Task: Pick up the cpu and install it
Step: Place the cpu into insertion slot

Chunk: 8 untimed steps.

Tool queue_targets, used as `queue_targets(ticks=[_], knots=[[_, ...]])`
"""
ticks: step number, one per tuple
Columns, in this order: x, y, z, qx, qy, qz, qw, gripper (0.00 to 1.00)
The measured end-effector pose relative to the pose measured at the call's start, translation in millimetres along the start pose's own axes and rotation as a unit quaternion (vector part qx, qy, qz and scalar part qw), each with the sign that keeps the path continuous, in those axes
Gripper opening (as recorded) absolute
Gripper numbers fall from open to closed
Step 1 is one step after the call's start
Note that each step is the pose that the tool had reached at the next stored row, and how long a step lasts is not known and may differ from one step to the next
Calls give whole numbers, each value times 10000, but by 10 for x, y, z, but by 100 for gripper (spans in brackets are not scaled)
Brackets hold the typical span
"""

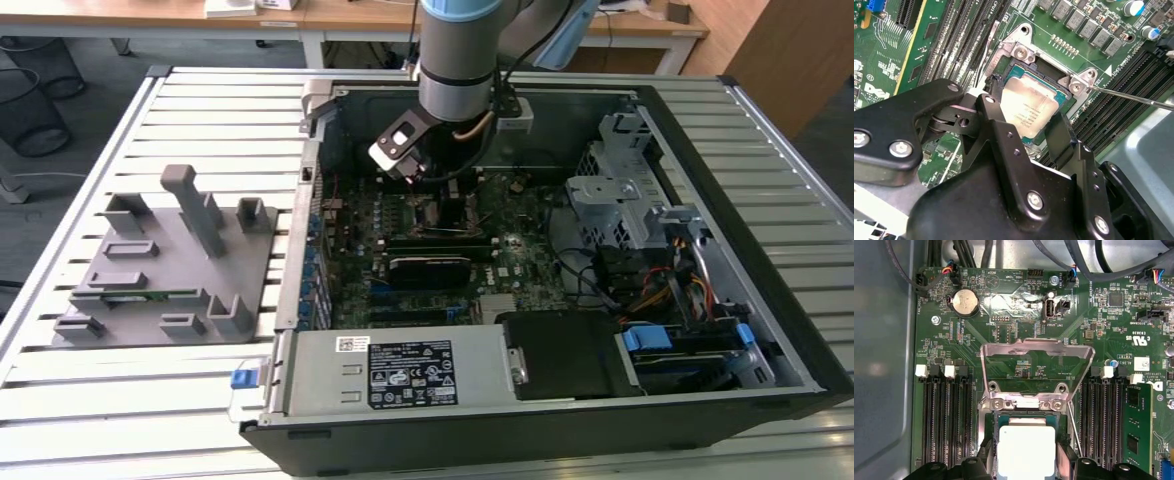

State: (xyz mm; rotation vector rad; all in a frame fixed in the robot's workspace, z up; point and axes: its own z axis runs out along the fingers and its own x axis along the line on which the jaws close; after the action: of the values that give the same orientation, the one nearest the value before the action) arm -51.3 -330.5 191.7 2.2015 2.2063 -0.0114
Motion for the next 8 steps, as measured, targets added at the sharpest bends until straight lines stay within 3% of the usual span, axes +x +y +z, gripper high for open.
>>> queue_targets(ticks=[8], knots=[[-5, 0, -8, 0, 0, 0, 10000, 61]])
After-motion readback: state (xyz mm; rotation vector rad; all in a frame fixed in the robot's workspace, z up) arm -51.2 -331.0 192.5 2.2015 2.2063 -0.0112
